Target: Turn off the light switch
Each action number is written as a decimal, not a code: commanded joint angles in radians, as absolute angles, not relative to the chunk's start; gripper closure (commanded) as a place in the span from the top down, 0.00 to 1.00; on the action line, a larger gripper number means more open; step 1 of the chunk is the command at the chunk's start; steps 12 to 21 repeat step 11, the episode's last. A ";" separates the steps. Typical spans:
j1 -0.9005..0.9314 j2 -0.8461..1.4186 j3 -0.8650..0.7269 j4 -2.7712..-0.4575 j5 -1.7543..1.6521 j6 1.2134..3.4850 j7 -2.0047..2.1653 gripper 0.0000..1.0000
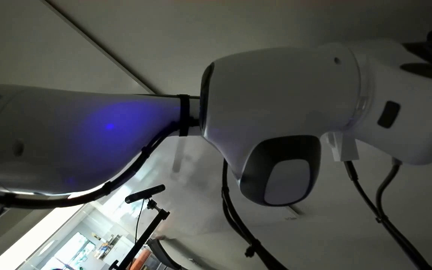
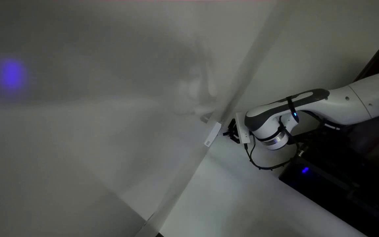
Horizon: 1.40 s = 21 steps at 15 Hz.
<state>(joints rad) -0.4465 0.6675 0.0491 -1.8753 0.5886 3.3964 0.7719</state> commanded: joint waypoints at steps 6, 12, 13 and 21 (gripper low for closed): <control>-0.131 0.385 -0.256 -2.251 0.649 3.345 0.603 0.00; 0.176 0.190 -0.525 -2.492 0.574 3.215 0.471 0.00; 0.176 0.190 -0.525 -2.492 0.574 3.215 0.471 0.00; 0.176 0.190 -0.525 -2.492 0.574 3.215 0.471 0.00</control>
